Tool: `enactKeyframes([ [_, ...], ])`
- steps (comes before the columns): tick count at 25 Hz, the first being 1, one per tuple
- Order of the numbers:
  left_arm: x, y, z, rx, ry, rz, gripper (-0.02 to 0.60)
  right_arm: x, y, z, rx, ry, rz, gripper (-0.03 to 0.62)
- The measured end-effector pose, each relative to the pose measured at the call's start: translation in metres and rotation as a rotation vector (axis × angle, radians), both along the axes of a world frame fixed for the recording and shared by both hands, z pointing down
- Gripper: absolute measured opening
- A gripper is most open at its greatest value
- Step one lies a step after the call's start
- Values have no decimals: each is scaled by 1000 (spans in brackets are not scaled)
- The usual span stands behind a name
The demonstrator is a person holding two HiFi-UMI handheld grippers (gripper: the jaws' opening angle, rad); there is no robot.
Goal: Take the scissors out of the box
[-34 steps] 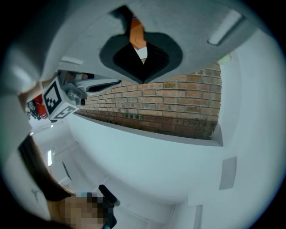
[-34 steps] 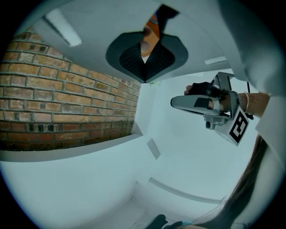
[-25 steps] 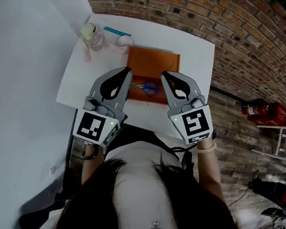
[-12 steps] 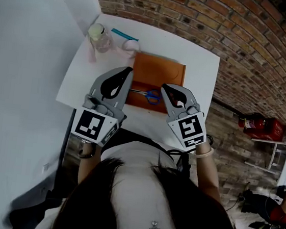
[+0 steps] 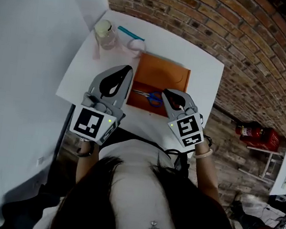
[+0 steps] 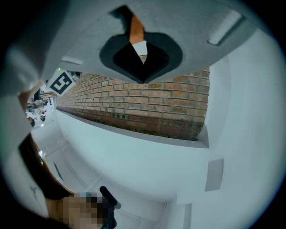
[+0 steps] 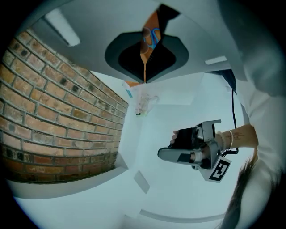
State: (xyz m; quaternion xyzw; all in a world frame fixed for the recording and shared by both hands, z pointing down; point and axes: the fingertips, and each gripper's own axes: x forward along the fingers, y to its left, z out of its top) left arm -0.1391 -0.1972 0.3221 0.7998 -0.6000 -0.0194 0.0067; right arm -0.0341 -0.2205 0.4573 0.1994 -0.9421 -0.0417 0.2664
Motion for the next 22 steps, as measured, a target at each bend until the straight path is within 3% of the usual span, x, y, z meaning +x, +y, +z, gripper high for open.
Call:
enactKeyframes([
  [22,-29,-21,11,-10,40,-67,0,-6,-1,68,-117,188,-96,48],
])
